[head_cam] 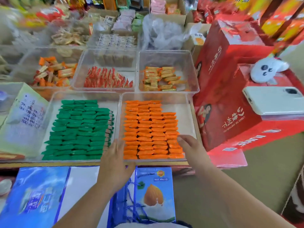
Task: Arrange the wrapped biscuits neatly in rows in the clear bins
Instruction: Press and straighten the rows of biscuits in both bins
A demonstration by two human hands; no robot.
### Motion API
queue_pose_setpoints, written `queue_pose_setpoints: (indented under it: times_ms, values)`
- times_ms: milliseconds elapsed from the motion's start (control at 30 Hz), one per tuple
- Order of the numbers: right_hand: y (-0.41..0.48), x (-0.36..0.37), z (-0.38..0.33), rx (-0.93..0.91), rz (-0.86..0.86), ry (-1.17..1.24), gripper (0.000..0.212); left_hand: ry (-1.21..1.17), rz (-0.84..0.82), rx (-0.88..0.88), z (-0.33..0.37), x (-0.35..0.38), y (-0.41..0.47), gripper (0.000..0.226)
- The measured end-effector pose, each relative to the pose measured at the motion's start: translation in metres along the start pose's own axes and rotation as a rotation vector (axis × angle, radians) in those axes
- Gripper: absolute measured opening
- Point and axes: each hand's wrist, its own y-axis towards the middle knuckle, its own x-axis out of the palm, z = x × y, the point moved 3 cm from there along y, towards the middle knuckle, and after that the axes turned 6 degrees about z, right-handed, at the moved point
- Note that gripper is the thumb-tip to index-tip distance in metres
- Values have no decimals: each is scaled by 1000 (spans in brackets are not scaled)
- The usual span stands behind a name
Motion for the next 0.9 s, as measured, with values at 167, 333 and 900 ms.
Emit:
queue_pose_setpoints:
  times_ms: [167, 333, 900]
  values:
    - [21, -7, 2, 167, -37, 34, 49, -8, -5, -86, 3, 9, 1, 100]
    - [29, 0, 12, 313, -61, -30, 63, 4, 92, -105, 9, 4, 26, 103]
    - [85, 41, 20, 736, -211, 361, 67, 278, 111, -226, 12, 20, 74, 104]
